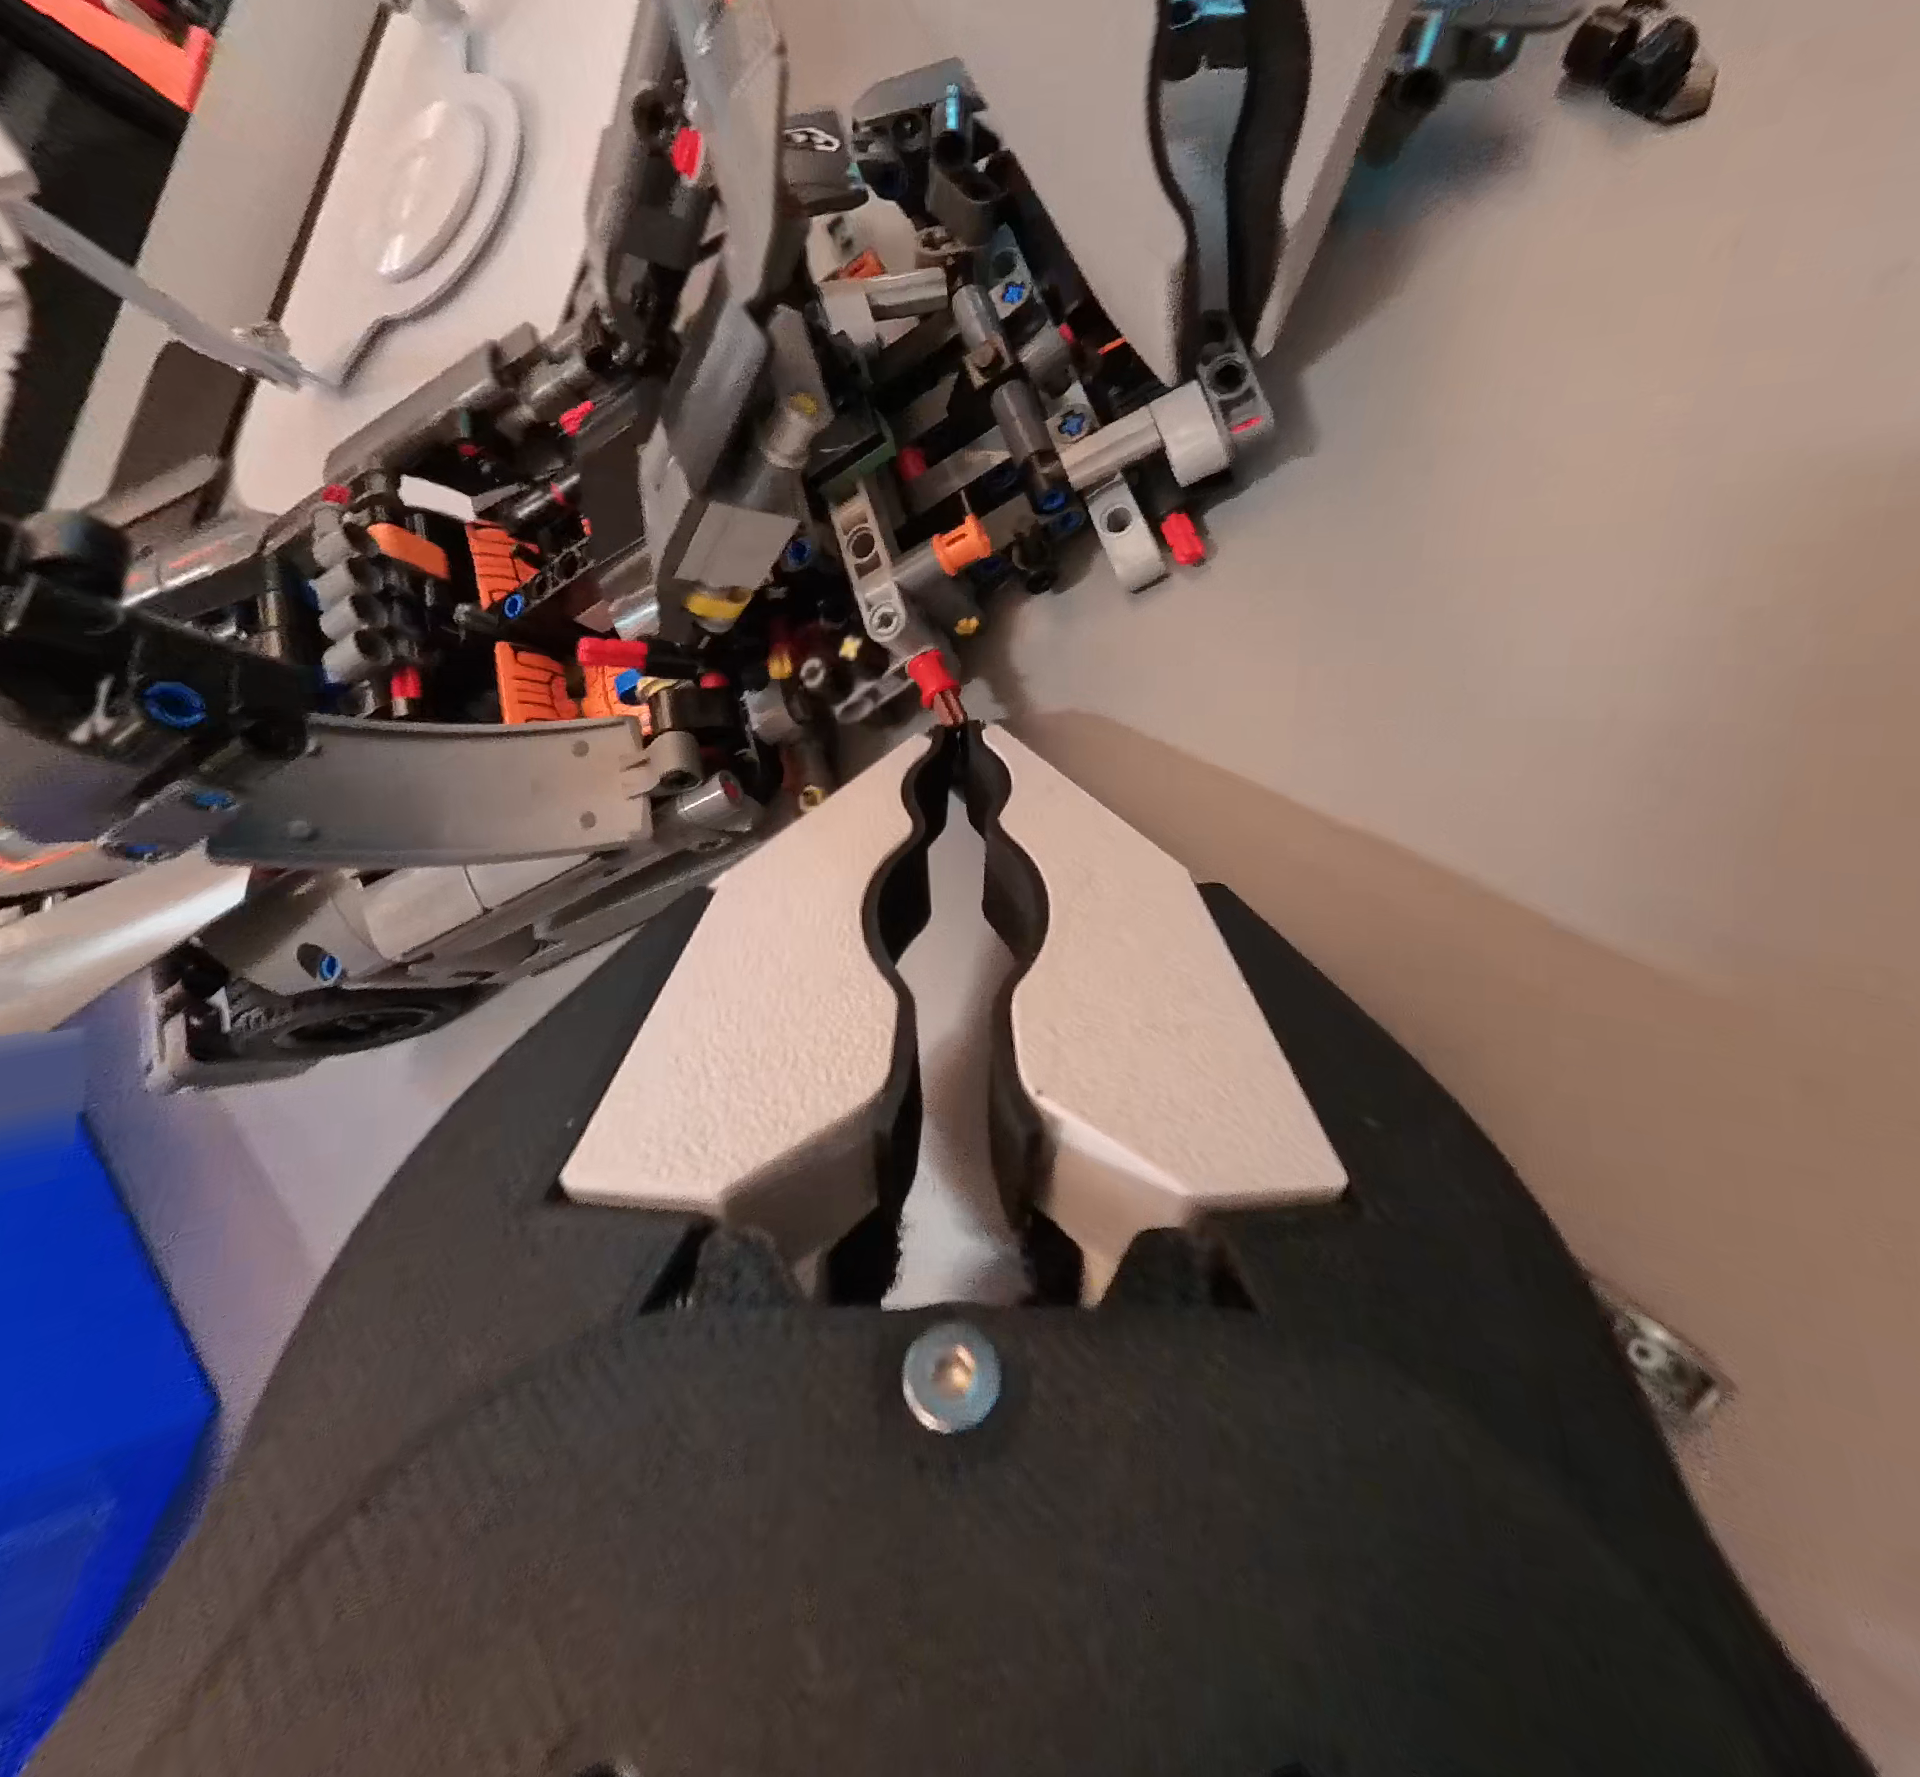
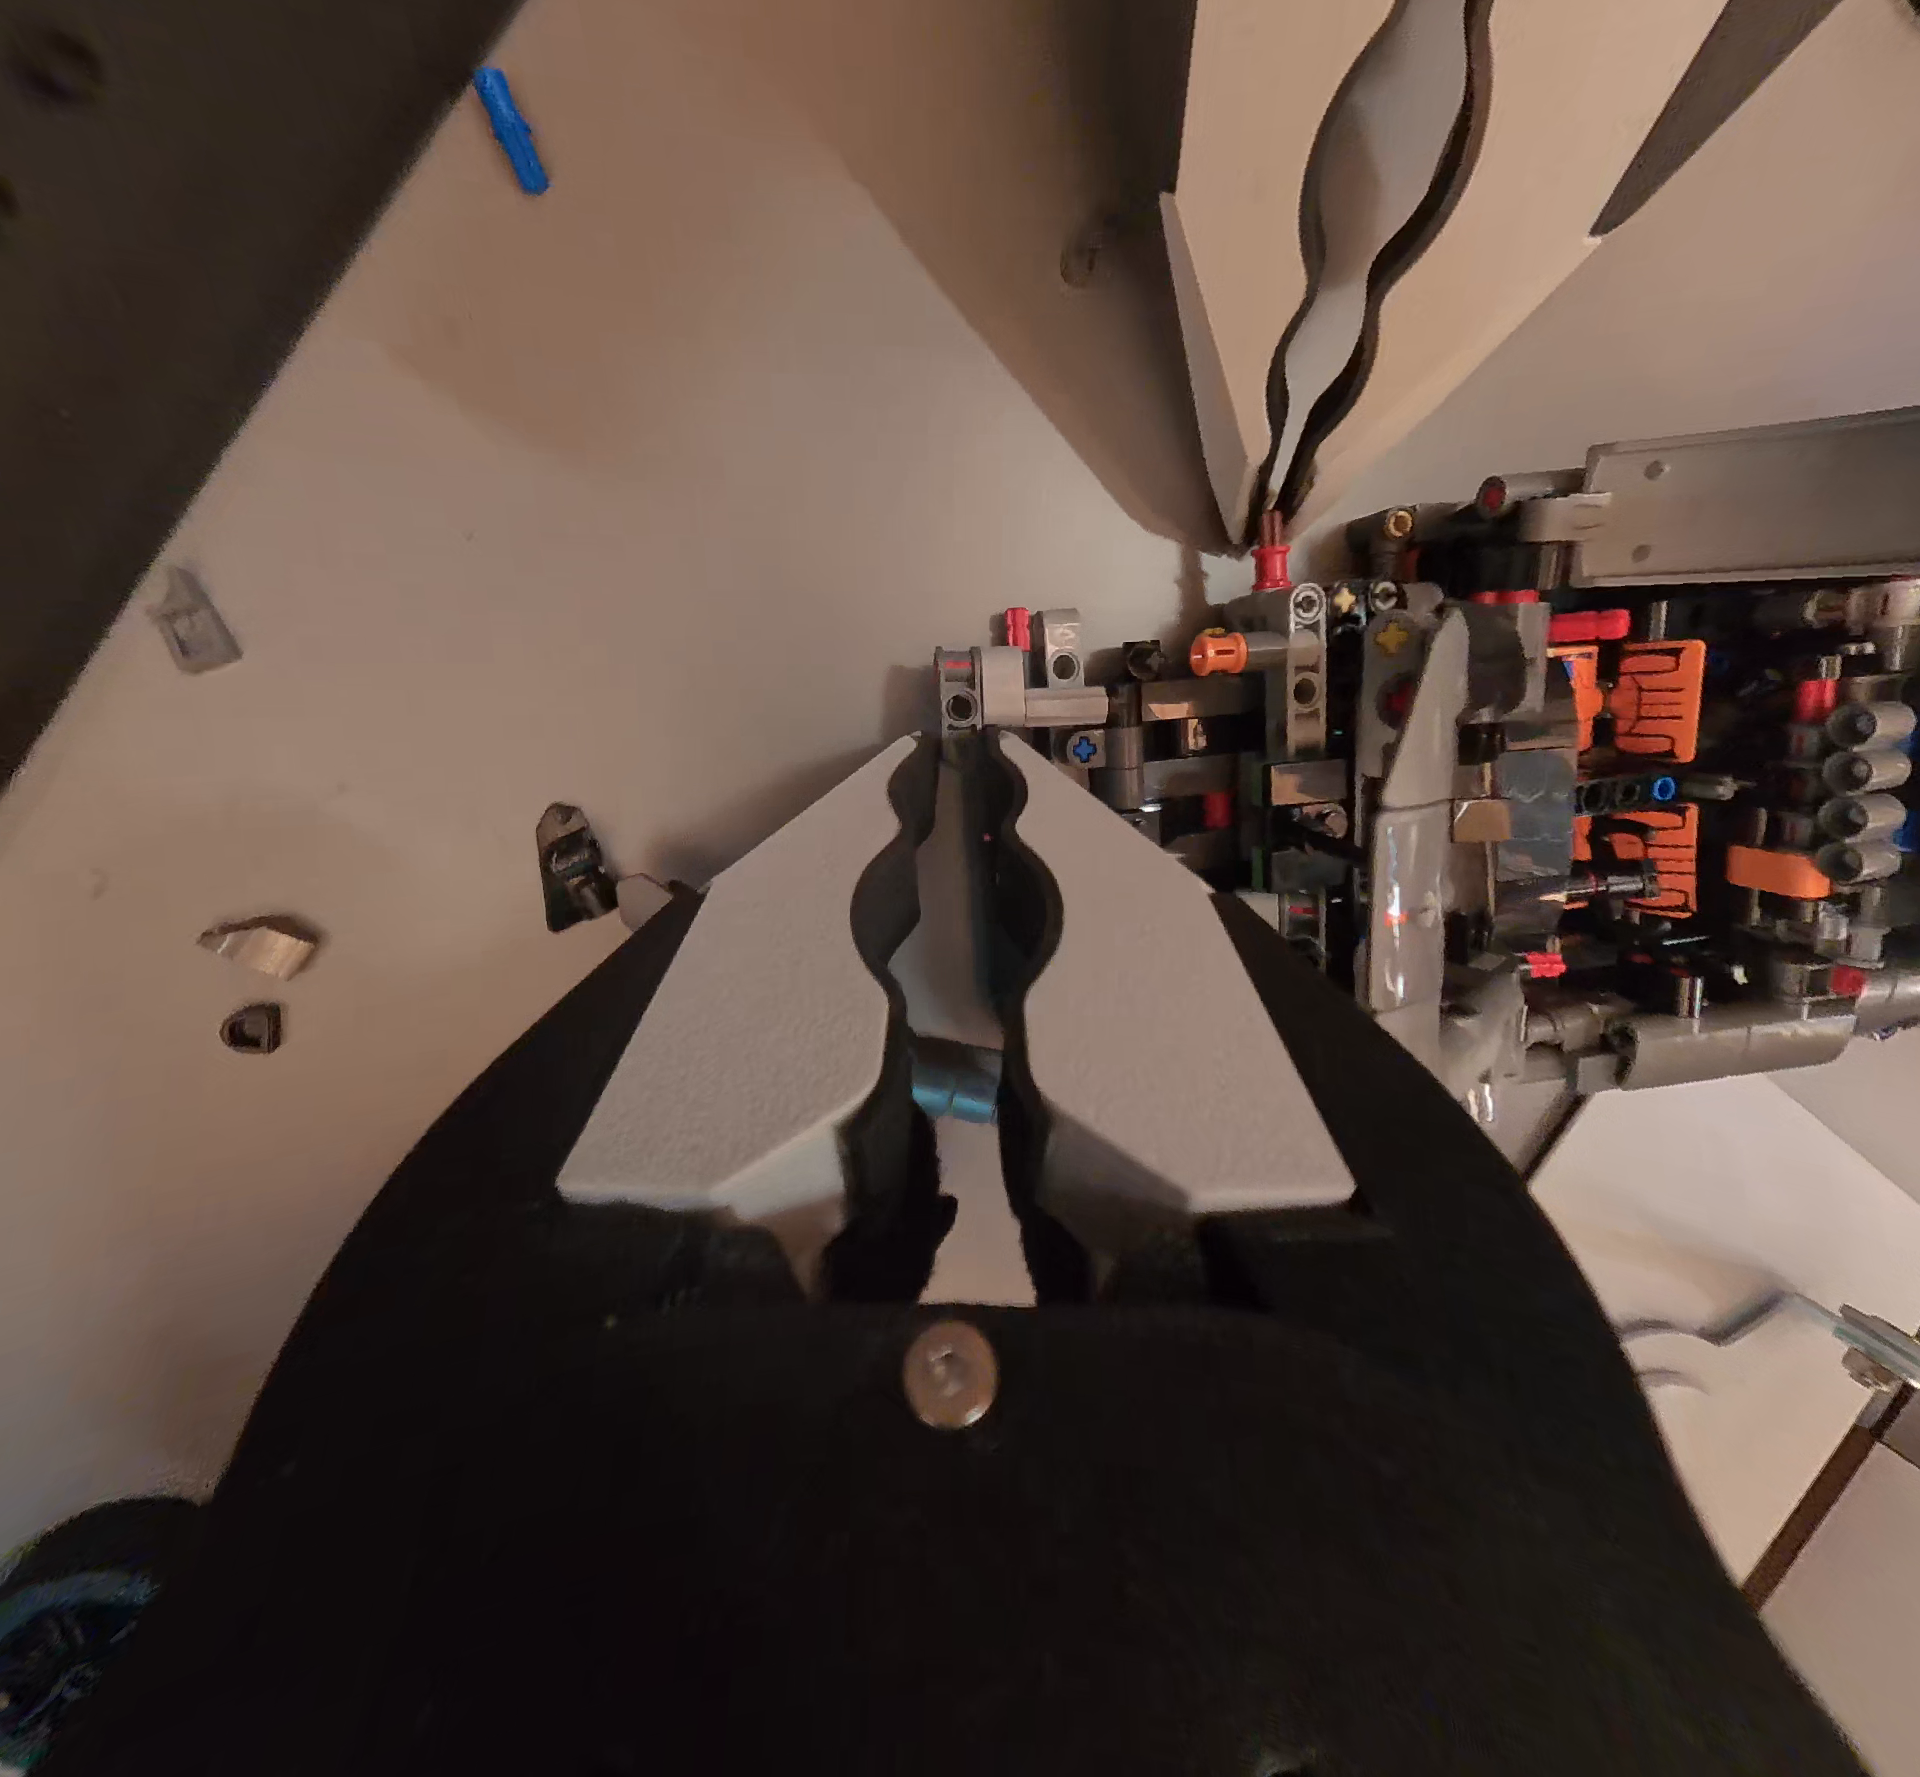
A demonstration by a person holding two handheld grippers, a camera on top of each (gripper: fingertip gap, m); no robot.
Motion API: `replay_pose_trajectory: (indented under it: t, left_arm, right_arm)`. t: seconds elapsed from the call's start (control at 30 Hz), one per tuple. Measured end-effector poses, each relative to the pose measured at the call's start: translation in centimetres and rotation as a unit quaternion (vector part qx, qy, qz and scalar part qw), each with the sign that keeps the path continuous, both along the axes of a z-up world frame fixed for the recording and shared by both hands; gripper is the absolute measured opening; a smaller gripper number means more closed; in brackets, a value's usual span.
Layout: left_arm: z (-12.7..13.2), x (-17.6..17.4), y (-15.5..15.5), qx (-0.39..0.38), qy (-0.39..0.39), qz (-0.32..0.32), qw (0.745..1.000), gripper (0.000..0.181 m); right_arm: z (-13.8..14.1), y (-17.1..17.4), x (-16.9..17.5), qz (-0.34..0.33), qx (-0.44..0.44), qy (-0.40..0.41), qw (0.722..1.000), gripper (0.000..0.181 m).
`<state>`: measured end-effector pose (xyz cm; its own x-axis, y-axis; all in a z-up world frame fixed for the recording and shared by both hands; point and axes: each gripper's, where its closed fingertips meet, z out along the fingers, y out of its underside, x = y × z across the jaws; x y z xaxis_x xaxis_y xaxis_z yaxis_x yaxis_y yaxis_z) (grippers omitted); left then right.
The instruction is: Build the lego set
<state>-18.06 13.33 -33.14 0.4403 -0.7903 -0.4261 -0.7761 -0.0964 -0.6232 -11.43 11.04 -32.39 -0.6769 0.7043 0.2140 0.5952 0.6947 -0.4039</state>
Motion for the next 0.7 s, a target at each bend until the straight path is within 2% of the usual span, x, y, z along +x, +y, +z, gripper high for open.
replay_pose_trajectory:
  t: [0.4,0.53,0.7]
  left_arm:
    - [-0.1,-0.9,0.2,-0.011,-0.012,0.012,1.000,0.000]
    - [-0.2,-0.8,0.2,-0.011,-0.018,0.014,1.000,0.000]
    - [-0.2,-0.6,0.4,-0.008,-0.021,0.017,1.000,0.000]
  right_arm:
    - [0.7,-0.3,-0.6,-0.001,-0.013,0.016,1.000,0.006]
    - [2.1,-0.6,0.0,0.009,-0.076,0.028,0.997,0.010]
    - [4.2,2.5,0.4,-0.031,-0.094,0.059,0.993,0.008]
